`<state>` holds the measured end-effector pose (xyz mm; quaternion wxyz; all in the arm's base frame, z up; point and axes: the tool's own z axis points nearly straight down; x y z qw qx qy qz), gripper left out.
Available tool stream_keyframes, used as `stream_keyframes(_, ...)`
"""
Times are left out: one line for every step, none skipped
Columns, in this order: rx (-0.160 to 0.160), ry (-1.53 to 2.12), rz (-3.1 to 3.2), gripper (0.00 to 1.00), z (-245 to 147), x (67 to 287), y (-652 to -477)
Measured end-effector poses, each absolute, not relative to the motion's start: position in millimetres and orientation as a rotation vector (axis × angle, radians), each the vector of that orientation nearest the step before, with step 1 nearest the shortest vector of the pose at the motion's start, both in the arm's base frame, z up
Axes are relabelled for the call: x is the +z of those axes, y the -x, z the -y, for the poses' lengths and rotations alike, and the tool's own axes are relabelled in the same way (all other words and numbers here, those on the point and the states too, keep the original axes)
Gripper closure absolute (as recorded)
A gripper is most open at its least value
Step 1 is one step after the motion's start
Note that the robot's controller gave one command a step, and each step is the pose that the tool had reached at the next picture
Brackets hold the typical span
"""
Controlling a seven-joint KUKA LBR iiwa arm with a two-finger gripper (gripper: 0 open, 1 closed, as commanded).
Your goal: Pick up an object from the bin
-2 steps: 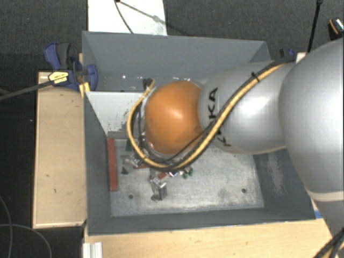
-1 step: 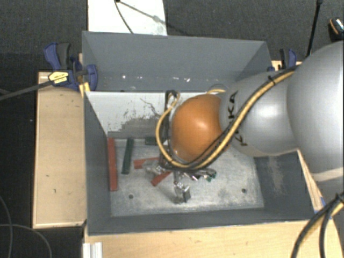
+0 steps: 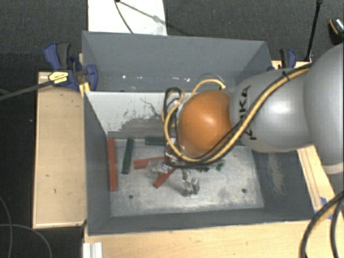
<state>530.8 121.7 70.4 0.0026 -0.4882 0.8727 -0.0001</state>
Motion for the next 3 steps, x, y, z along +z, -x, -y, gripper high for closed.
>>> stream_keyframes(0.002,1.523,-2.744,1.0,-123,70,-530.3)
stream_keyframes(-0.003,1.654,-2.657,1.0,-148,223,-556.0)
stream_keyframes(0.001,1.999,-2.427,1.0,-108,218,-549.1)
